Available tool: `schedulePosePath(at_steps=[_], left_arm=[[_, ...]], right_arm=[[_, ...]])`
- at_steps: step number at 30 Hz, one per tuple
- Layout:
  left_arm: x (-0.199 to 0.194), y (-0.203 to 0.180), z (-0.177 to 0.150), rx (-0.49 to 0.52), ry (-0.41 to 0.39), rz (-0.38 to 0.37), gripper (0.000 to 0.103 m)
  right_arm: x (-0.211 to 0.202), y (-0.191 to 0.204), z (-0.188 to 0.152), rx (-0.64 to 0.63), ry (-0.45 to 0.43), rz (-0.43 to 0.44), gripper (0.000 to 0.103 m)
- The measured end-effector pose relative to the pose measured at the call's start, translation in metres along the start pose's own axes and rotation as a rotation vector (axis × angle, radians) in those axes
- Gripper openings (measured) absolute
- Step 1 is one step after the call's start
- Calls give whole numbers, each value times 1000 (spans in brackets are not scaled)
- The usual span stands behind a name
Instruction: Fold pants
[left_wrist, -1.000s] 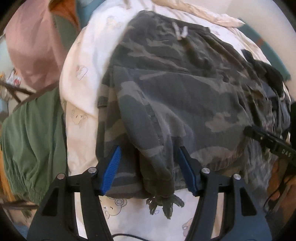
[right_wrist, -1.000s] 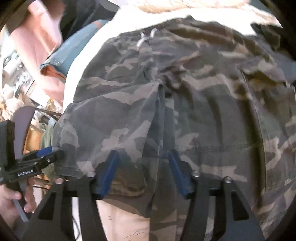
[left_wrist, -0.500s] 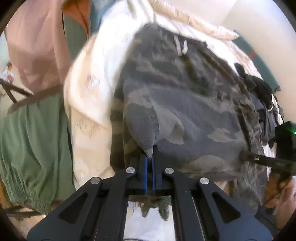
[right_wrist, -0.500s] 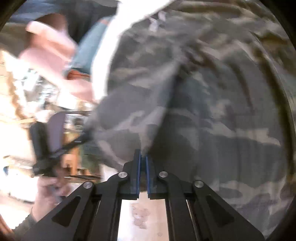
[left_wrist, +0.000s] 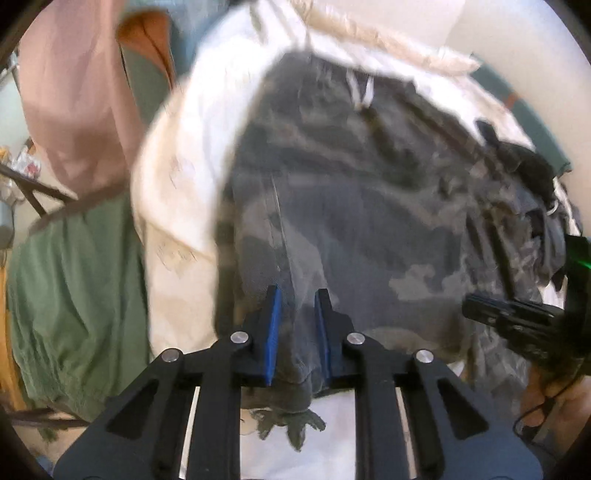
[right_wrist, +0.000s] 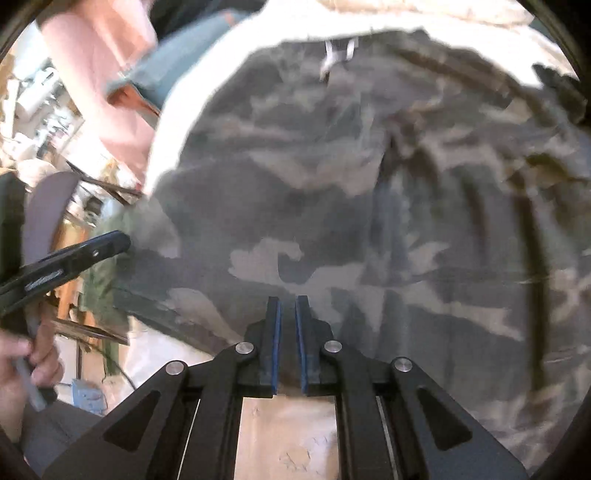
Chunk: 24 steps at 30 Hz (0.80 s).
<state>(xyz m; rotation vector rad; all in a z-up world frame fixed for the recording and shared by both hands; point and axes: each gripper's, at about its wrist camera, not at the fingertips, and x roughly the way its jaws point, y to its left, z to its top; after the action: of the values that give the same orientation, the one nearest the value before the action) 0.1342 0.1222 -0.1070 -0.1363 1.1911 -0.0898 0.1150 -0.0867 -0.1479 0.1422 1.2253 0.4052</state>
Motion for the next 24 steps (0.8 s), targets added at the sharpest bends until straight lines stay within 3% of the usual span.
schedulePosePath(at_steps=[3,4,7,9,11,13,14,16,18,21,24], left_arm=[[36,-1,-12,56,92,97,17],[44,-1,-14,78,109,125,19],[35,0,-9,0,103,136,19],[16,-6,-5,-46,71,105,25],[-11,-18,-5,-83,17,82,57],[-39,-34,-15,-111,-52,57,76],[-50,-46,-25,-116,-67,42,80],[-64,-65,-41,-125,-69,-13,80],[-70,-84,-57,-128,-37,-82,80],[-77,-115,-89,-89,-15,-142,80],[-72,-145,-132,-22,7,-150,80]], right_arm=[[39,-5,-2,-13,97,-115,6],[42,-7,-3,-5,102,-113,6],[23,-9,1,15,83,-25,10],[-1,-14,6,11,57,41,10],[-41,-21,7,-6,23,46,10],[-85,-33,0,4,-7,46,10],[-110,-41,-8,14,-20,32,11],[-153,-56,-27,33,-43,-32,20],[-190,-80,-51,64,-72,-73,37],[-232,-118,-106,123,-97,-146,40],[-244,-159,-159,228,-41,-203,40]])
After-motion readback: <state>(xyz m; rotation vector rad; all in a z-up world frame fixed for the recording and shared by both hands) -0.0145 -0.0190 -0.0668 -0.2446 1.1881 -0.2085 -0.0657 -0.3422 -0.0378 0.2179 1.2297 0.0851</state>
